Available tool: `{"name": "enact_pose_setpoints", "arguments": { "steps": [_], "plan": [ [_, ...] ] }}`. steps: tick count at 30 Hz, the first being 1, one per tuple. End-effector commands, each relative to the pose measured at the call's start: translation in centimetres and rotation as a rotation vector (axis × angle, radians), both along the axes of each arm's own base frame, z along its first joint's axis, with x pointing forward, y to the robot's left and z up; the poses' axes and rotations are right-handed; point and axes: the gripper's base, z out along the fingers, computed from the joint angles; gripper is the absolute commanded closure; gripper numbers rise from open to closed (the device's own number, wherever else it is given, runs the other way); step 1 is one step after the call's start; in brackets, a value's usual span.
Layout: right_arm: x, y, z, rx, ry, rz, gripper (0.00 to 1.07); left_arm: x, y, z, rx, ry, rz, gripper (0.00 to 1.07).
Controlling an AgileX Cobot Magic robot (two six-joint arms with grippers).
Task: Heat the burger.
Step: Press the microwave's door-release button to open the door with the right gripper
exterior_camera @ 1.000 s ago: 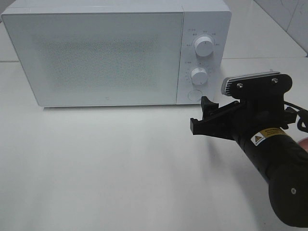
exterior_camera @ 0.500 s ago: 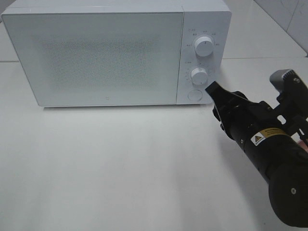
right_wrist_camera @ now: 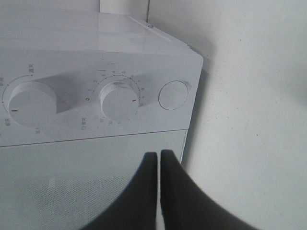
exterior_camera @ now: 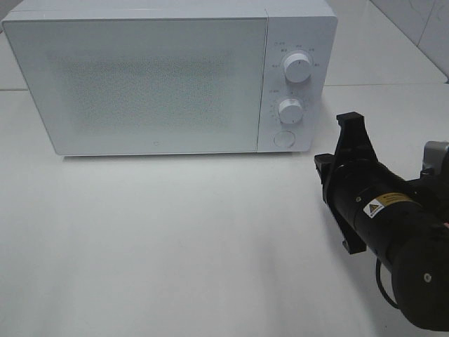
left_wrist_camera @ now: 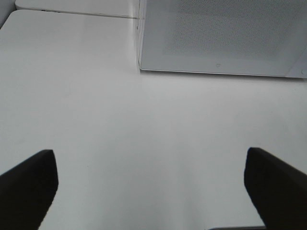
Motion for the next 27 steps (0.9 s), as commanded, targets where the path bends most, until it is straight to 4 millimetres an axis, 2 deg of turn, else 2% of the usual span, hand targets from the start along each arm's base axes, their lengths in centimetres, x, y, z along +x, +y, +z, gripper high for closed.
{"name": "enact_pose_setpoints", "arguments": {
  "steps": [1,6,12,16,27],
  "plan": [
    [0.2,0.0,0.1,0.018,0.001,-0.021,1.07,-0.2,0.0,0.1,0.001,-0.032,-0.004,0.09],
    [0.6,0.1,0.3,0.013,0.005,-0.059,1.07,-0.2,0.0,0.1,0.001,-0.032,-0.004,0.09],
    [2.3,-0.3,-0.1,-0.009,0.031,-0.097,1.07,-0.2,0.0,0.1,0.001,-0.032,-0.004,0.09],
    [3.9,0.3,-0.9,0.017,0.055,-0.064,1.07,-0.2,0.0,0.1,0.001,-0.032,-0.004,0.09],
    [6.2,1.9,-2.6,0.029,0.094,-0.052,1.07,-0.2,0.0,0.1,0.001,-0.032,-0.004,0.09]
  ]
}}
